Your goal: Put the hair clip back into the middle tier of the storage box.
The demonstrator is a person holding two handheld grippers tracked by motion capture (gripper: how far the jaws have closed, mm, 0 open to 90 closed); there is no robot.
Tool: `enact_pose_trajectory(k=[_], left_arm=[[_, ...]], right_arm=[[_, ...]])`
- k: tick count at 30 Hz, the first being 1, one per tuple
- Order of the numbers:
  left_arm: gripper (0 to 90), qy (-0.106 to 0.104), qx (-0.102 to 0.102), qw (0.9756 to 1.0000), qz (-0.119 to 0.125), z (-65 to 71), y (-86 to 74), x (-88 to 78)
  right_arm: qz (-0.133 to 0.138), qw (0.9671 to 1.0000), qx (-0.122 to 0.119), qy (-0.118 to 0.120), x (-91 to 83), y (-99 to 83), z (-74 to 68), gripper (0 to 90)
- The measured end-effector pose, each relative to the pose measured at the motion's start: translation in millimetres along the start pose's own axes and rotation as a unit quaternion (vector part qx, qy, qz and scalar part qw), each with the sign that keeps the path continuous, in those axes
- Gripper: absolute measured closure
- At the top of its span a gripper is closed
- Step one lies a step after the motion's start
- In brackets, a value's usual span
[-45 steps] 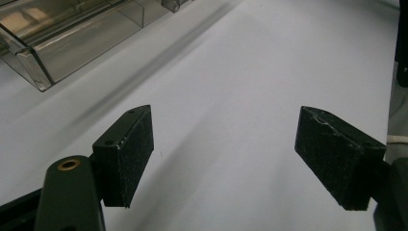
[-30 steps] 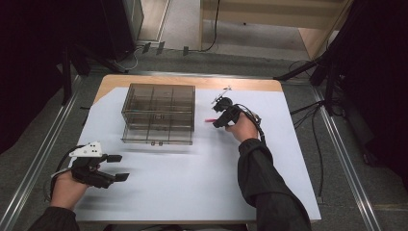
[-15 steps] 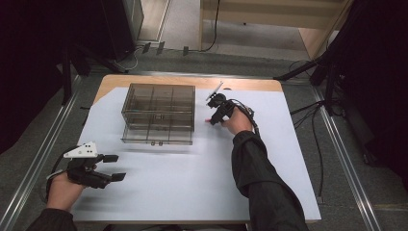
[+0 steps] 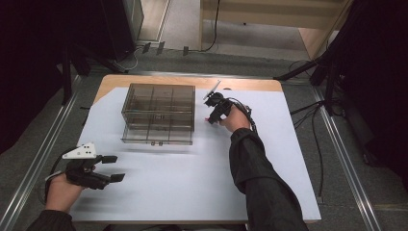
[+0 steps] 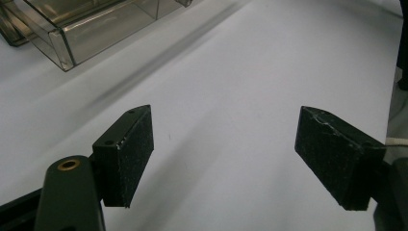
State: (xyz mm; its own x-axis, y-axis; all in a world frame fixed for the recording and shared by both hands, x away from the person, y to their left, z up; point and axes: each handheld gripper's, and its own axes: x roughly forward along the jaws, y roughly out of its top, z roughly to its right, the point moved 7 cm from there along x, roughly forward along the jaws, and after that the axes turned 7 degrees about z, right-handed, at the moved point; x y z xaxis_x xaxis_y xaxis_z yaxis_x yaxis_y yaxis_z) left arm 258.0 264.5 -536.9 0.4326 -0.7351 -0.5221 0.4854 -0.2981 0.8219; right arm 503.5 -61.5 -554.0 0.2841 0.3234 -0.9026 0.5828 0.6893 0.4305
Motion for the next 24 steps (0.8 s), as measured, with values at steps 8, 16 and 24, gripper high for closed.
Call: enact_pose_trajectory(k=[8,16,24], left_arm=[[22.2,0.000,-0.001,1.0000,0.001,-0.4,-0.1,0.4],[22.2,0.001,-0.002,1.0000,-0.001,-1.0,-0.4,0.5],[22.2,0.001,0.000,1.0000,-0.001,-0.4,0.0,0.6]], right_arm=[[-0.004,0.9998,0.021,0.001,-0.5,0.0,-0.4,81.4],[-0.004,0.9995,0.029,0.011,-2.9,0.1,-2.3,82.1],[-0.013,0.9992,0.036,0.015,-13.0,-2.6,-4.6,82.1]])
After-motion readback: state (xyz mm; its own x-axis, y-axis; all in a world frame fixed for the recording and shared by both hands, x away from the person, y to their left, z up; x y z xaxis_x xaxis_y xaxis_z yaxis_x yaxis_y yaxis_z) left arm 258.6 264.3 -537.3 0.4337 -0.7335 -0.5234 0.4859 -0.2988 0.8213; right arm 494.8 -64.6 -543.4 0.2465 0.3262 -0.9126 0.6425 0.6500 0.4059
